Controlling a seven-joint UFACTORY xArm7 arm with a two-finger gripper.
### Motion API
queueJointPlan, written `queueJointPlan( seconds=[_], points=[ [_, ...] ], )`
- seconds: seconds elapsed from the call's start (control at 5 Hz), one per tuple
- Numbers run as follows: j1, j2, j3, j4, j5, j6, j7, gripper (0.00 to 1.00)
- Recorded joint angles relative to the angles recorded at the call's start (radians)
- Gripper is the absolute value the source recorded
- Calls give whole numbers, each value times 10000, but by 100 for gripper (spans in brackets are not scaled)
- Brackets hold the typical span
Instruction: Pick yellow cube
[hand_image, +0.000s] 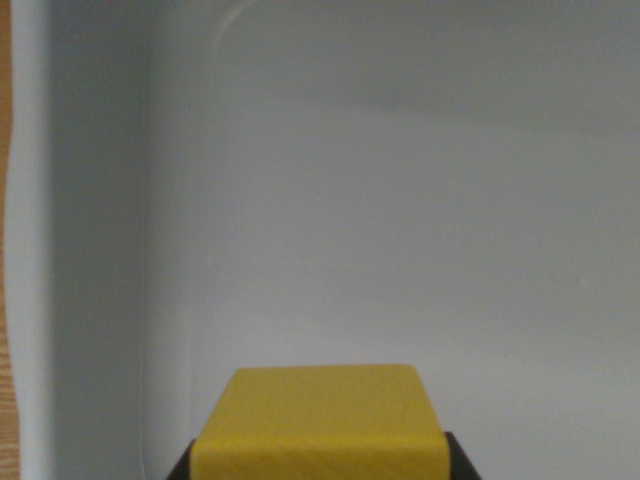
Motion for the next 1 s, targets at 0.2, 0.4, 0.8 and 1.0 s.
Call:
queueJointPlan(
  seconds=[0.2, 0.4, 0.8, 1.0],
  points=[
    [0, 0, 0, 0, 0, 0, 0, 100],
    [-11, -140, 2, 279, 18, 417, 9, 100],
    [-21, -271, 3, 538, 35, 805, 18, 100],
    [-21, -271, 3, 538, 35, 805, 18, 100]
  ],
)
